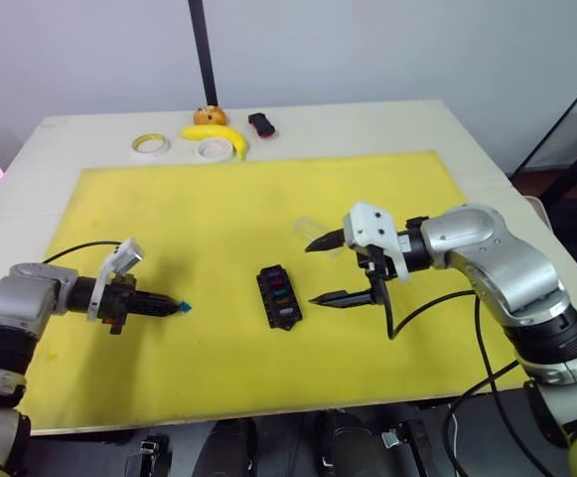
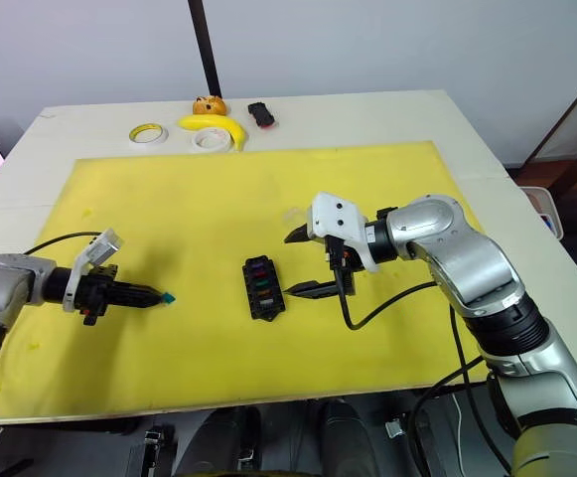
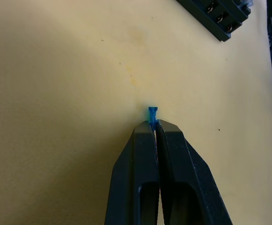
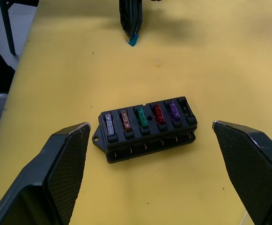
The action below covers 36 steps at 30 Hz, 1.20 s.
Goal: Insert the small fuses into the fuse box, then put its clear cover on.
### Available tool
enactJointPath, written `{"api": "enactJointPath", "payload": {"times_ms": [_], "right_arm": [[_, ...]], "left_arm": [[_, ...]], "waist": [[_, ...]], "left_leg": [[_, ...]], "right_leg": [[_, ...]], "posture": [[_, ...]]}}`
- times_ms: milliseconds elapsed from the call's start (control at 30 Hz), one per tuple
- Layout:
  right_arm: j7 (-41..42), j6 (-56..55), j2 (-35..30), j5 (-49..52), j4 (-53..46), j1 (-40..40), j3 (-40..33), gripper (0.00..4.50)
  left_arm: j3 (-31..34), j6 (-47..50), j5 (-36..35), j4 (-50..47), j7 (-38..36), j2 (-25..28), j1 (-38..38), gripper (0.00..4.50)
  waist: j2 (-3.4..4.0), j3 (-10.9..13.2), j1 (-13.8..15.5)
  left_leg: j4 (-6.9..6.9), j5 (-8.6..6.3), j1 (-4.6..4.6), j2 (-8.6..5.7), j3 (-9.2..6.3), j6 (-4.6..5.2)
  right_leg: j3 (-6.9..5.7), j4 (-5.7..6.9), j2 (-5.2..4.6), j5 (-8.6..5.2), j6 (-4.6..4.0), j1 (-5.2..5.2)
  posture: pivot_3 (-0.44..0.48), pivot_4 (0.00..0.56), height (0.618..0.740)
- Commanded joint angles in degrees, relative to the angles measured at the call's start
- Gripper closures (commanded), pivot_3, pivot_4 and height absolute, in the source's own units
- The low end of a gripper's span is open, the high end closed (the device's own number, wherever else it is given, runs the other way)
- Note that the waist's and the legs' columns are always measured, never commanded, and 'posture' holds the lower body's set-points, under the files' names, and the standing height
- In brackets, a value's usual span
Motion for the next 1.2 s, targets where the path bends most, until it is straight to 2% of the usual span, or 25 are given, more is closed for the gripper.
{"api": "enactJointPath", "payload": {"times_ms": [33,200,400,533,700,1000,1100,1167,1200], "right_arm": [[0.4,-0.3,-0.8,0.4,-1.7,-0.2,-1.0,0.00],[-0.3,2.1,0.0,2.3,-1.8,-1.1,-1.8,0.00],[-6.0,16.9,6.9,11.4,0.9,-6.6,-6.3,0.00],[-7.7,22.7,10.0,15.9,2.7,-9.7,-7.8,0.00],[-7.5,23.7,11.1,16.5,4.9,-12.0,-6.2,0.00],[-7.5,22.8,13.6,16.0,7.2,-14.2,-4.2,0.00],[-7.4,22.1,13.9,15.7,7.5,-14.2,-3.5,0.94],[-7.8,21.9,14.3,15.6,7.8,-14.4,-3.3,1.83],[-8.0,21.8,14.6,15.5,7.9,-14.4,-3.3,1.83]], "left_arm": [[4.9,1.9,-2.8,-4.6,0.0,2.6,0.5,4.46],[11.1,6.7,-7.9,-12.0,2.8,3.1,0.1,4.46],[15.2,12.4,-16.0,-26.5,9.9,-1.7,0.5,4.46],[15.0,13.5,-19.5,-32.5,14.7,-5.8,-1.3,4.46],[13.4,12.5,-20.5,-35.6,18.5,-9.4,-3.6,4.46],[12.2,12.0,-21.4,-37.7,20.3,-10.1,-2.9,4.46],[12.0,11.6,-21.3,-37.4,20.3,-9.8,-3.2,4.50],[12.1,11.4,-21.2,-37.4,20.4,-9.5,-2.9,4.50],[12.1,11.3,-21.2,-37.3,20.4,-9.4,-2.7,4.50]], "waist": [[0.00,0.0,0.0],[0.00,0.0,0.0],[0.00,0.0,0.0],[-0.01,0.0,0.0],[-0.01,0.0,0.0],[-0.01,0.0,-0.1],[-0.01,0.0,-0.1],[-0.01,0.0,-0.1],[-0.01,0.0,-0.1]], "left_leg": [[0.00,0.00,0.00,0.00,0.00,0.00],[0.00,0.00,0.00,0.02,-0.02,0.00],[0.00,0.00,0.00,0.03,-0.06,0.00],[-0.01,0.00,0.00,0.02,-0.11,0.00],[0.02,0.00,0.00,-0.04,-0.11,0.00],[0.00,0.00,0.02,-0.05,-0.12,0.00],[0.00,0.00,0.02,-0.05,-0.12,0.00],[0.00,0.00,0.02,-0.05,-0.12,0.00],[0.00,0.00,0.02,-0.05,-0.12,0.00]], "right_leg": [[0.00,0.00,0.00,0.00,0.00,0.00],[0.00,-0.01,-0.02,0.00,0.00,0.00],[0.00,0.02,-0.03,0.00,0.00,0.01],[0.00,0.01,-0.02,0.01,0.00,0.03],[0.00,0.01,-0.03,0.04,0.05,0.06],[0.00,0.01,0.02,0.05,0.06,0.06],[0.00,0.00,0.00,0.05,0.06,0.06],[0.00,0.00,0.00,0.05,0.06,0.06],[0.00,0.00,0.00,0.05,0.06,0.06]], "posture": [[0.000,0.150,0.740],[0.000,0.150,0.740],[0.000,0.150,0.740],[0.000,0.150,0.740],[0.000,0.150,0.740],[0.000,0.150,0.740],[0.000,0.150,0.740],[0.000,0.150,0.740],[0.000,0.150,0.740]]}}
